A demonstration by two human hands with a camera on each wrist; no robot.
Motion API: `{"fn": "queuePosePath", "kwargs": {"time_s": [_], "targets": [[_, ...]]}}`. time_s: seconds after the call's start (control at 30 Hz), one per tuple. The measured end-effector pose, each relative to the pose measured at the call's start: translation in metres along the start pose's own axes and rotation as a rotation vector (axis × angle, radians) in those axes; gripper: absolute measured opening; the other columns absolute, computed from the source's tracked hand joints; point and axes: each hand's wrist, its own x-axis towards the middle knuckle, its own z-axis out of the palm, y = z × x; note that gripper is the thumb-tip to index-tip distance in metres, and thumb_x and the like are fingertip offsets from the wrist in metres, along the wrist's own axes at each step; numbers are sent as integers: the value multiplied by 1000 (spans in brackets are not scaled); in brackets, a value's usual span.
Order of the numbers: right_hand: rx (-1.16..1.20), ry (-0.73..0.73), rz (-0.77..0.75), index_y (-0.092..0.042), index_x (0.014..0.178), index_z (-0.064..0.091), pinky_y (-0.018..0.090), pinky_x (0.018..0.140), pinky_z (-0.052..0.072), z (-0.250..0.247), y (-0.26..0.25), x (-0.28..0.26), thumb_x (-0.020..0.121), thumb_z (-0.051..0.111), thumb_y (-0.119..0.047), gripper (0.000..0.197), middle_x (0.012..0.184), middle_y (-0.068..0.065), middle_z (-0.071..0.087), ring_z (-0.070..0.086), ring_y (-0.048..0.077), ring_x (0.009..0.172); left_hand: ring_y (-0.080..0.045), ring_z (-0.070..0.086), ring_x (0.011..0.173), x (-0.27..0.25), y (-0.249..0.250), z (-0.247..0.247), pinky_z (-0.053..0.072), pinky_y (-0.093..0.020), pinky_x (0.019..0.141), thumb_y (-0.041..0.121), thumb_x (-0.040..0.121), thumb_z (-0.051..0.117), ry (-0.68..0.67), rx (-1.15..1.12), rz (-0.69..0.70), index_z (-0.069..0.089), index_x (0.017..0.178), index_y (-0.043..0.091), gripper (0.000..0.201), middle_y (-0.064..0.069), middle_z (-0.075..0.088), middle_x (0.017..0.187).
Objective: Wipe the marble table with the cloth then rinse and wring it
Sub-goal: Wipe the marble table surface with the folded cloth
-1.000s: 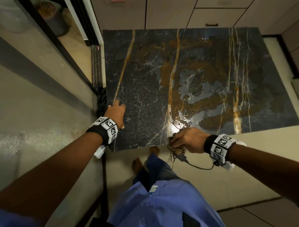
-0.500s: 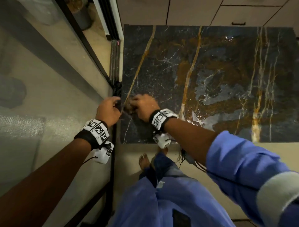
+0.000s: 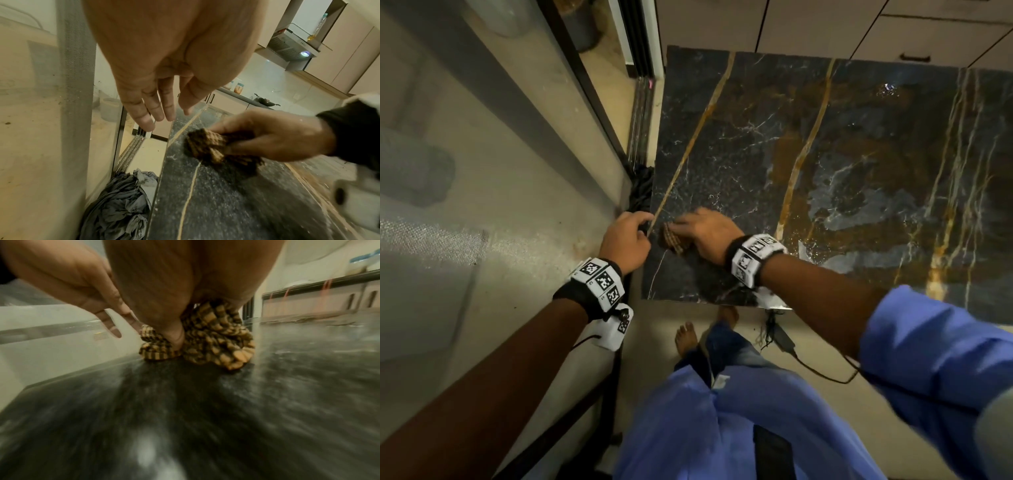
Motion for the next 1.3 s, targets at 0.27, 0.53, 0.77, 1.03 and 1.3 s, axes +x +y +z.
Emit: {"fn": "queuePosePath", "kwargs": {"time_s": [0.27, 0.53, 0.77, 1.03, 1.3], "targets": [[-9, -106, -273, -17, 128, 59, 44, 97, 44, 32, -64, 1, 88, 49, -25, 43, 131, 5, 59, 56, 30, 116, -32, 49, 120, 6, 1, -3, 37, -38, 103, 12, 94, 50, 61, -14, -54, 58, 125, 9, 32, -17, 55, 127], [-142, -240, 35, -25, 155, 2, 41, 119, -3, -11, 33, -36, 95, 39, -13, 72, 163, -2, 1, 2, 17, 149, -30, 53, 112, 2, 16, 12, 38, -31, 93, 26, 97, 51, -26, -5, -37, 58, 122, 4, 34, -15, 52, 126], [-126, -218, 187, -10, 154, 1, 42, 119, 1, 0, 6, 41, 98, 35, -36, 71, 162, 9, -1, 2, 22, 150, -38, 39, 131, 14, 28, 23, 36, -50, 107, 2, 79, 57, -54, -57, -87, 41, 134, 8, 58, -18, 38, 141], [-131, -249, 60, -17, 155, -4, 41, 120, 0, -13, 79, 3, 95, 33, -15, 70, 163, 3, -5, 0, 18, 150, -24, 8, 148, 29, 31, 39, 19, -37, 118, 18, 88, 59, -117, 102, -96, 24, 150, 9, 72, -9, 11, 160], [-104, -248, 108, -8, 154, 4, 39, 120, 5, -46, 92, 108, 99, 33, -22, 64, 162, 12, 3, 7, 23, 149, -28, 34, 132, 48, 47, 45, 43, -40, 102, 33, 83, 65, -176, 409, -47, 43, 138, 21, 60, -4, 30, 146]]}}
